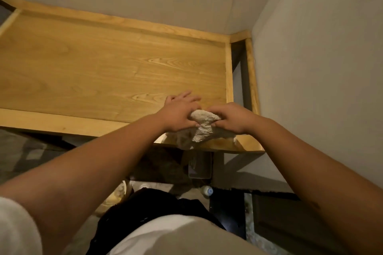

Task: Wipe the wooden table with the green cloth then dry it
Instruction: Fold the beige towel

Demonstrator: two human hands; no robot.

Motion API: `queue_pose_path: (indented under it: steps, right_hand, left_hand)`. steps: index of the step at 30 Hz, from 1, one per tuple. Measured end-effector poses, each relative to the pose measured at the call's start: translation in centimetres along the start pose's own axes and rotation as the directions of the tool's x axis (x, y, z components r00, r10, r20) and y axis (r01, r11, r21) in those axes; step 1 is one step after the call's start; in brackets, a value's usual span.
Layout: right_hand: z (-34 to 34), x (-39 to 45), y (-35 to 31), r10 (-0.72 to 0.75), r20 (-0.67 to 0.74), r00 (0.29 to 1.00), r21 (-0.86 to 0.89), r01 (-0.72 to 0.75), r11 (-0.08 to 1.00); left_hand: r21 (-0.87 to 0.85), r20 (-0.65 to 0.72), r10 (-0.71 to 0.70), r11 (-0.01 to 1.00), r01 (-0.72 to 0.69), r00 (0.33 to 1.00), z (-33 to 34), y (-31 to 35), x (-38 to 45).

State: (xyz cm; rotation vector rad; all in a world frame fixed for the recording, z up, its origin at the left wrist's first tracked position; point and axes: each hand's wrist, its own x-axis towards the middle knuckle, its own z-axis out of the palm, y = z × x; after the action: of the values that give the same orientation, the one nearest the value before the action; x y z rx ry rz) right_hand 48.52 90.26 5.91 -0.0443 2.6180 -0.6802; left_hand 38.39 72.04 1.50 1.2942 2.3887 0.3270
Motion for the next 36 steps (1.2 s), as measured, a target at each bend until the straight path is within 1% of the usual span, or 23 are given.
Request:
queue_pose_path:
  steps: [1,2,5,6,7,8,10,12,14,15,17,18,20,22,24,26,28,29,30,33,34,35,36]
  right_hand:
    - [-0.2,-0.4,-0.2,-0.006,-0.024,1.0,-0.003,0.006,1.0]
    - [-0.4,-0.7,-0.4,-0.001,-0.043,0.999,-0.019,0.0,1.0]
    - [-1.0,-1.5,-0.5,0.069,-0.041,0.997,-0.156,-0.075,0.985]
    - [-1.1,-1.7,-0.5,0.091,-0.033,0.995,-0.186,-0.096,0.978]
    - [-1.2,-1.8,-0.6,0.103,-0.039,0.994,-0.177,-0.108,0.978]
    - [-1.3,-1.9,-0.7,0.108,-0.06,0.992,-0.125,-0.115,0.985]
    - [-1.4,-2.0,-1.2,0.112,-0.129,0.985,0.042,-0.107,0.993]
    - [-1.3,-2.0,-2.2,0.119,-0.194,0.974,0.201,-0.079,0.976]
    - [-1.1,-1.9,-3.6,0.138,-0.245,0.96,0.361,-0.041,0.932]
    - [-1.0,-1.8,-4.5,0.156,-0.258,0.953,0.47,-0.017,0.883]
    - [-0.8,-1.3,-6.6,0.179,-0.261,0.949,0.665,0.043,0.746]
    - [-0.8,-1.0,-7.7,0.168,-0.259,0.951,0.713,0.07,0.698]
    - [-0.6,-0.1,-10.3,0.116,-0.239,0.964,0.753,0.109,0.648]
    - [-0.3,1.0,-13.2,0.062,-0.22,0.974,0.788,0.14,0.6]
    - [0.3,2.3,-16.6,0.011,-0.222,0.975,0.793,0.173,0.584]
    - [1.1,3.7,-20.3,-0.039,-0.232,0.972,0.776,0.209,0.595]
    - [2.3,5.0,-24.0,-0.081,-0.231,0.97,0.774,0.234,0.588]
    - [3.0,5.7,-25.9,-0.1,-0.224,0.969,0.776,0.24,0.583]
    - [3.8,6.4,-27.8,-0.118,-0.21,0.971,0.78,0.239,0.578]
    - [6.9,8.0,-33.4,-0.169,-0.156,0.973,0.793,0.226,0.566]
    - [8.2,8.5,-35.4,-0.187,-0.14,0.972,0.793,0.223,0.568]
    - [9.5,8.9,-37.4,-0.206,-0.128,0.97,0.783,0.226,0.579]
    - [10.9,9.3,-39.4,-0.224,-0.125,0.967,0.764,0.237,0.6]
  left_hand:
    - [0.059,0.027,0.038,0.997,-0.04,0.999,-0.6,-0.3,-0.1]
    - [0.057,0.023,0.062,0.996,-0.064,0.998,-1.1,-0.7,-0.3]
    - [-0.067,-0.01,0.061,0.996,-0.062,0.998,-2.6,-1.4,-1.9]
    - [-0.089,-0.026,0.059,0.994,-0.061,0.998,-3.1,-1.6,-2.5]
    - [-0.12,-0.05,0.046,0.991,-0.052,0.998,-3.5,-1.8,-3.2]
    - [-0.167,-0.076,0.018,0.986,-0.031,0.997,-3.8,-2.0,-3.8]
    - [-0.288,-0.112,-0.051,0.957,0.017,0.992,-4.4,-2.6,-5.2]
    - [-0.405,-0.126,-0.11,0.913,0.05,0.986,-5.2,-3.3,-6.8]
    - [-0.561,-0.133,-0.185,0.824,0.08,0.974,-6.0,-3.8,-8.7]
    - [-0.641,-0.143,-0.224,0.763,0.083,0.964,-6.3,-4.0,-9.8]
    - [-0.743,-0.181,-0.303,0.665,0.071,0.936,-6.8,-4.7,-11.9]
    - [-0.77,-0.201,-0.339,0.635,0.066,0.919,-6.9,-5.1,-13.0]
    - [-0.797,-0.237,-0.404,0.601,0.06,0.884,-6.9,-6.0,-15.3]
    - [-0.804,-0.278,-0.471,0.591,0.066,0.837,-7.0,-7.3,-17.7]
    - [-0.818,-0.304,-0.544,0.571,0.079,0.782,-7.2,-8.8,-20.6]
    - [-0.846,-0.323,-0.613,0.528,0.07,0.721,-7.5,-10.3,-23.7]
    - [-0.855,-0.357,-0.664,0.515,0.056,0.657,-7.7,-11.9,-27.3]
    - [-0.868,-0.348,-0.684,0.494,0.055,0.641,-7.8,-12.9,-29.3]
    - [-0.887,-0.314,-0.7,0.457,0.066,0.641,-7.9,-13.9,-31.6]
    - [-0.955,-0.108,-0.696,0.271,0.121,0.71,-7.6,-17.2,-39.1]
    - [-0.965,-0.069,-0.688,0.229,0.125,0.723,-7.3,-18.2,-41.6]
    - [-0.974,-0.049,-0.692,0.192,0.119,0.72,-7.0,-19.1,-44.1]
    - [-0.984,-0.041,-0.709,0.153,0.096,0.704,-6.5,-20.1,-46.5]
